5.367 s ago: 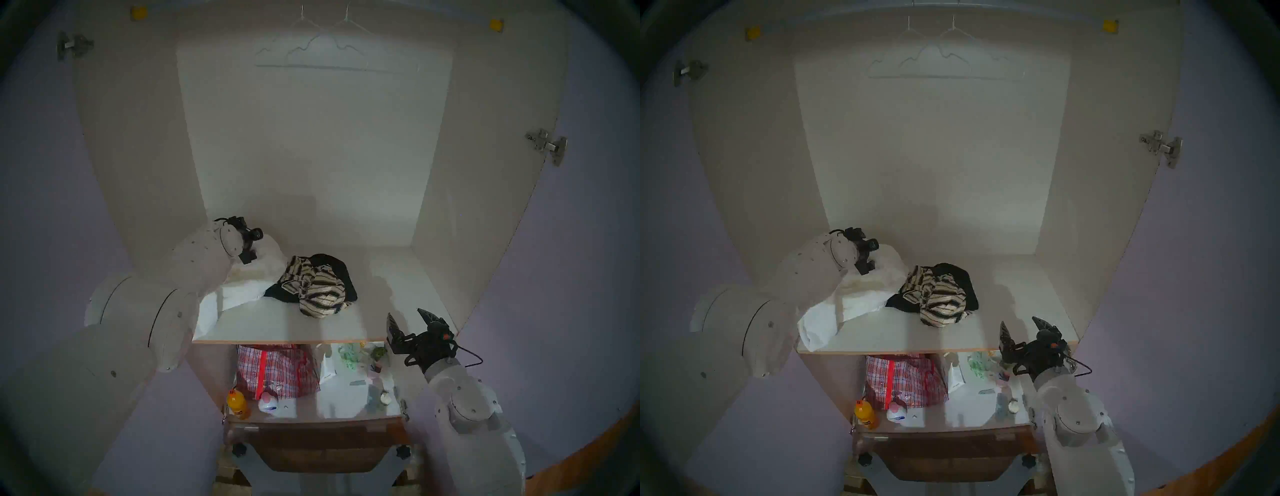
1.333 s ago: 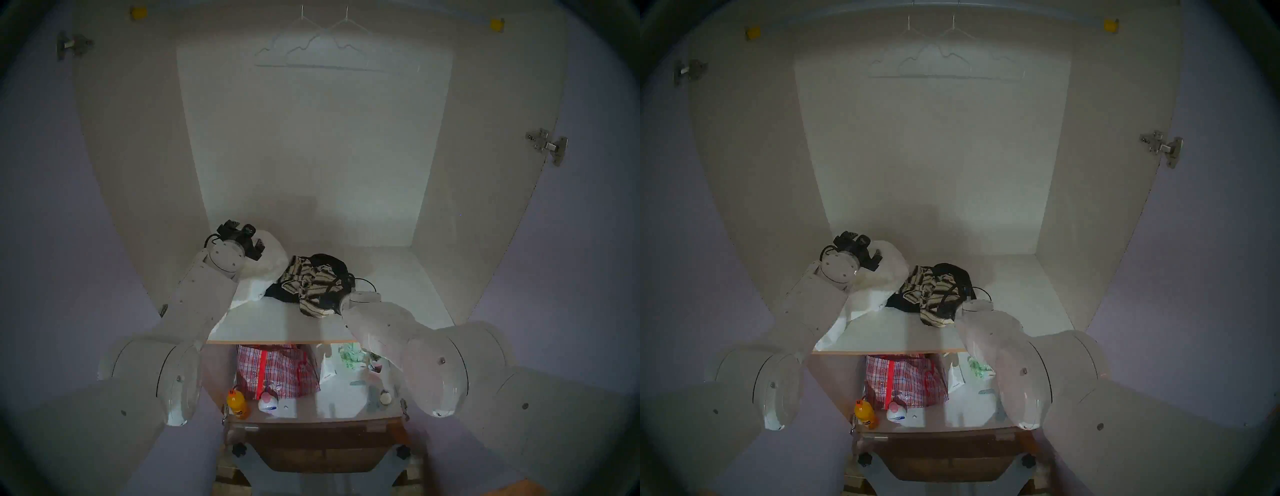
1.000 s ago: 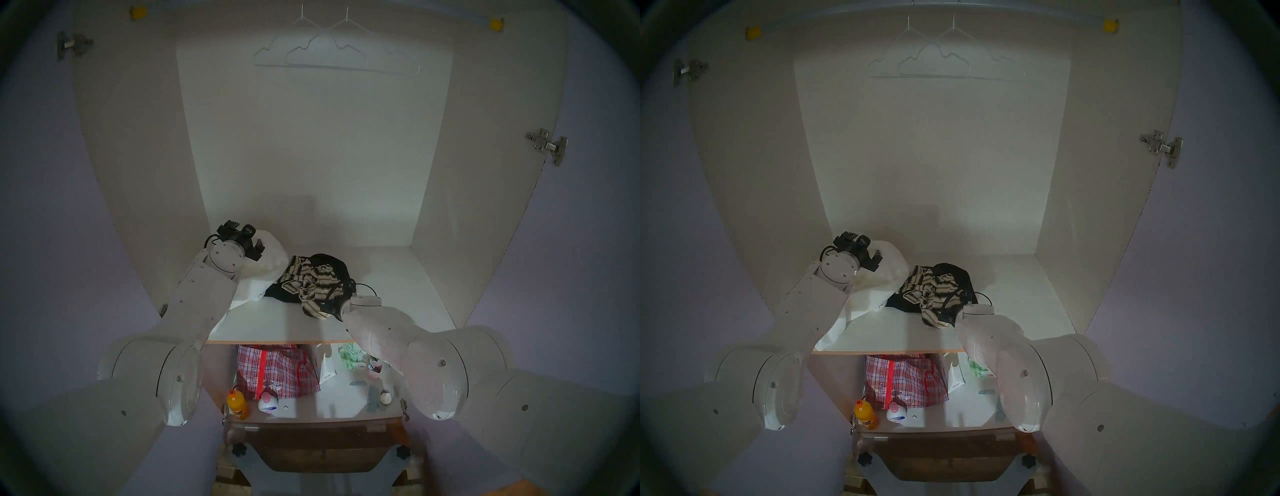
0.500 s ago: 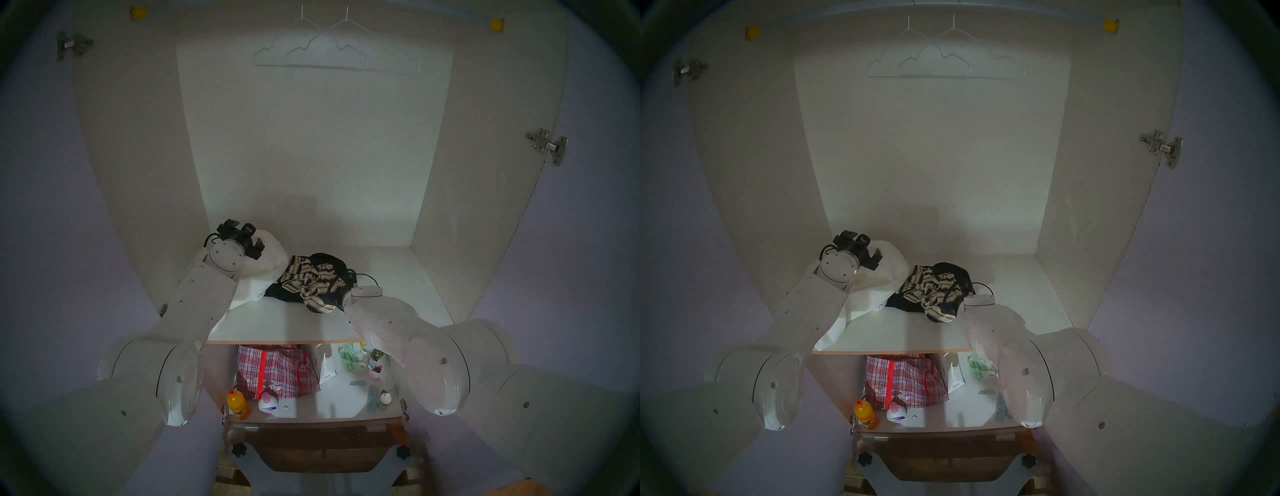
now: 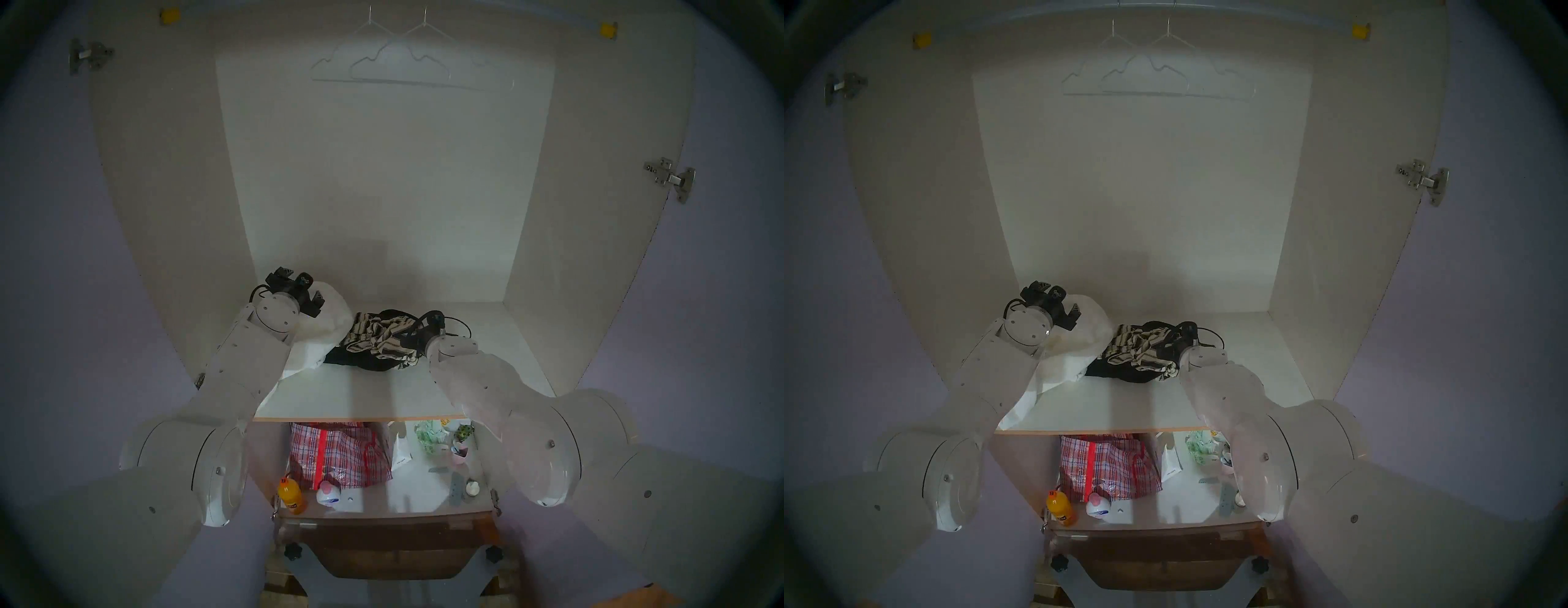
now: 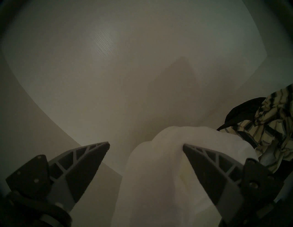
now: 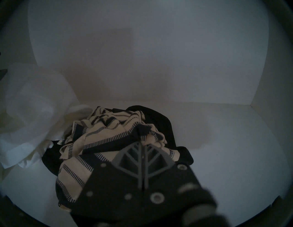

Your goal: Sort tops into two piles: light colors and dark colors

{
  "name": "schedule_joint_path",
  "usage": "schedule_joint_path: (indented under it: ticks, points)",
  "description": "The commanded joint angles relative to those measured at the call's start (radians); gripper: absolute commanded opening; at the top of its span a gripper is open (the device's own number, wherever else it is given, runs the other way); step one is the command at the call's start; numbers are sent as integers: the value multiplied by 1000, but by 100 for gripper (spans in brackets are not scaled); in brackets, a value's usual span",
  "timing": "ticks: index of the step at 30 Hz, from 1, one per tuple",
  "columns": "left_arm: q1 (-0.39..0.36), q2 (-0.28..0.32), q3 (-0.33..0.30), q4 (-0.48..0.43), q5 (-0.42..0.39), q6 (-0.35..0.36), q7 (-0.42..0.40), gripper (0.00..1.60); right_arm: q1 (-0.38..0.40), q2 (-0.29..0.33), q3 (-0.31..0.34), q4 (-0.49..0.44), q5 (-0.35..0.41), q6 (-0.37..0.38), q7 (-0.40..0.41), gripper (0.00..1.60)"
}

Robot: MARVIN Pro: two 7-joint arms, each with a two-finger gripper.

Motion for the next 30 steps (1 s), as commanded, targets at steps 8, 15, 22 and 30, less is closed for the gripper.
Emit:
schedule_joint_path:
  ticks: [8,15,22,30]
  points:
    - [-31,1,-3,-26,-1,-3,2,160,-59,35,-18,-44,-13,-32,93,0]
    - [-29,1,-2,-17,-1,-4,3,160,-45,75,-27,-78,-26,-57,107,0]
    - [-29,0,-2,-9,0,-4,4,160,-58,110,-35,-93,-41,-60,128,0]
    - [-29,0,-2,2,0,-5,5,160,-36,155,-44,-137,-56,-85,139,0]
